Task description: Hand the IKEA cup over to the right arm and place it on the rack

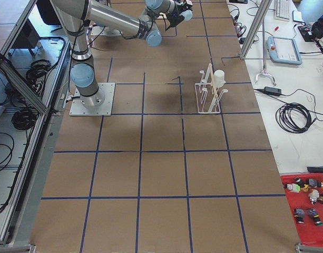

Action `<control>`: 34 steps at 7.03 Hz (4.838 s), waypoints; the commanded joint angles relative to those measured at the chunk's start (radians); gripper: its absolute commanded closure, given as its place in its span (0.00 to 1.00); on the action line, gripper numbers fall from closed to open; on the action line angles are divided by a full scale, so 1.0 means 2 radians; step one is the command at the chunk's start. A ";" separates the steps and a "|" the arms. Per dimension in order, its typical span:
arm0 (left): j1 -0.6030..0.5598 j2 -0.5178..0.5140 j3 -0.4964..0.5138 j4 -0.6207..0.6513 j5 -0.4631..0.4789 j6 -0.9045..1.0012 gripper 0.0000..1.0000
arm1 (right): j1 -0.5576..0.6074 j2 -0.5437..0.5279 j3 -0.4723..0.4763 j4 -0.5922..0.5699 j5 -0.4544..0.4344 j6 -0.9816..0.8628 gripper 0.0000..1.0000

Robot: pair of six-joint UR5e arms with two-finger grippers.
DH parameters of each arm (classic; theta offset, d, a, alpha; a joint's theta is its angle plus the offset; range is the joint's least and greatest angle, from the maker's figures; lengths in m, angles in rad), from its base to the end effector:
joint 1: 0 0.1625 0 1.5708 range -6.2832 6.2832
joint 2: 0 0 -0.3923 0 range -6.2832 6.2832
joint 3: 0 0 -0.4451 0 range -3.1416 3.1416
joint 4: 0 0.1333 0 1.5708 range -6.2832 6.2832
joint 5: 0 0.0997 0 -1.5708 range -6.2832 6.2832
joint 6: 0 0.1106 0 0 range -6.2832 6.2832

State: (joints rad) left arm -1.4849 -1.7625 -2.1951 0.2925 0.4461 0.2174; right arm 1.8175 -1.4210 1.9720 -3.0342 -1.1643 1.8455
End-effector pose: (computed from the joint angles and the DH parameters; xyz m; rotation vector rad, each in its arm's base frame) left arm -0.1918 -0.4891 0.2859 -0.7975 -1.8114 1.2387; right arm 0.3131 -0.5184 0.3341 1.3964 1.6626 -0.1457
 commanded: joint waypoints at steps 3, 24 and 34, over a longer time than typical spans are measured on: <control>0.000 0.000 0.000 0.000 -0.001 -0.007 0.94 | 0.004 0.001 -0.003 -0.003 0.002 -0.001 0.32; 0.091 0.013 0.129 -0.219 0.192 -0.007 0.01 | -0.154 -0.001 -0.015 0.005 0.022 -0.363 0.67; -0.043 0.093 0.299 -0.869 0.556 -0.053 0.01 | -0.297 0.183 -0.137 -0.158 -0.051 -0.966 0.71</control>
State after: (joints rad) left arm -1.5752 -1.5932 -1.5826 -1.4230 1.5571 0.1159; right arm 1.2425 -1.1198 1.7141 -3.2718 -1.2731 -0.0436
